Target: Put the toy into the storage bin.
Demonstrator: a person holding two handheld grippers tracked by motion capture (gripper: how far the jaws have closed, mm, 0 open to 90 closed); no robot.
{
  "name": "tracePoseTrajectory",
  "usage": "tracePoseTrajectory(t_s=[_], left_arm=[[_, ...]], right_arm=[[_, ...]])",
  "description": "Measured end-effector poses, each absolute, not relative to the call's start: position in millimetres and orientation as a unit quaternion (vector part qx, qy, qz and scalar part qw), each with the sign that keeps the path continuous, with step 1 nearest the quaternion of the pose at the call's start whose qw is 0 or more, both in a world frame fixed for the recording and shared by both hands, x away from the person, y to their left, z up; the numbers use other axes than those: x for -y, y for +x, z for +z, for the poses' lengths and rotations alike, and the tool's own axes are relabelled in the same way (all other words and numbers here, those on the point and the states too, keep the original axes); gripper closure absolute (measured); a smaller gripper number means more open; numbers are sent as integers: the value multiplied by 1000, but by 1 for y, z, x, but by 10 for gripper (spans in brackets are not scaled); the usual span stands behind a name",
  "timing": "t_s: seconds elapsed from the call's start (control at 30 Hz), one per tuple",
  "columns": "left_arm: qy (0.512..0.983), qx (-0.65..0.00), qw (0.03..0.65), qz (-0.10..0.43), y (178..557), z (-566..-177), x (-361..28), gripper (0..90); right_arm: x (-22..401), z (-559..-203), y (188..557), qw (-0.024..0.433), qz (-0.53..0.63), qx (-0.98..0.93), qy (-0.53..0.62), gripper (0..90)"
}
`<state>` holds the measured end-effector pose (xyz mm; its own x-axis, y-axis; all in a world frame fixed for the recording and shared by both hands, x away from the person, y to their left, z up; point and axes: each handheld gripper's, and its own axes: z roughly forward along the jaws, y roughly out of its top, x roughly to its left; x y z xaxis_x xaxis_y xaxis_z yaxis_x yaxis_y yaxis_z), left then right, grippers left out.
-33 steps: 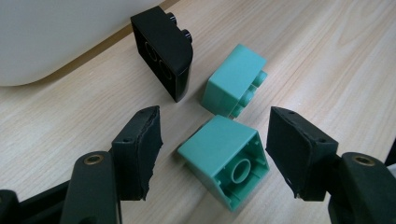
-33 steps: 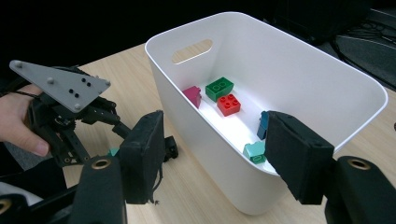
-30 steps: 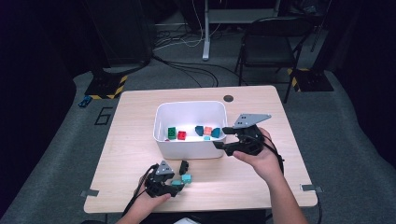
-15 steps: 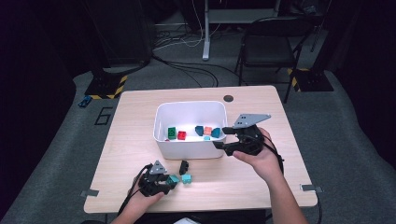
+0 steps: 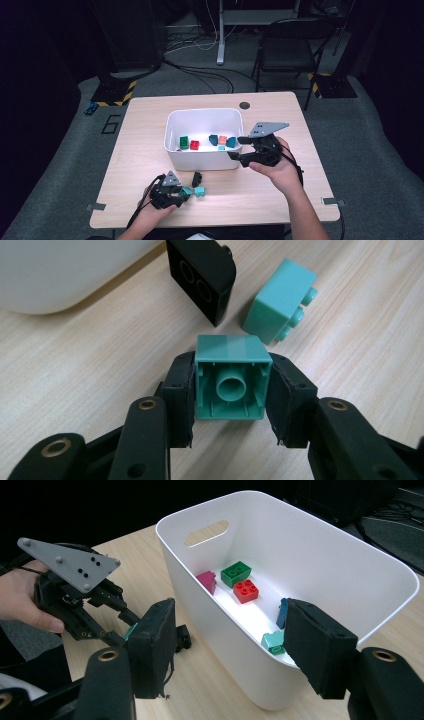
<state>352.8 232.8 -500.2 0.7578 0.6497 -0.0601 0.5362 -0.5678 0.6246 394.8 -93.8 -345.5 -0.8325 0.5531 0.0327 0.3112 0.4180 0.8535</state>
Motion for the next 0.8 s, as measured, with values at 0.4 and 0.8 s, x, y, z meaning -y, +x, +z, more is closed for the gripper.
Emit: tracePoseTrajectory(t_s=[0.4,0.8], left_arm=[[875,-331,342,95,360,-467,-236,581],[874,-318,361,75,366,-429,-234,582]], right_arm=[[95,-346,395,127,474,-832,260,373],[95,-346,396,126,474,-831,261,373]])
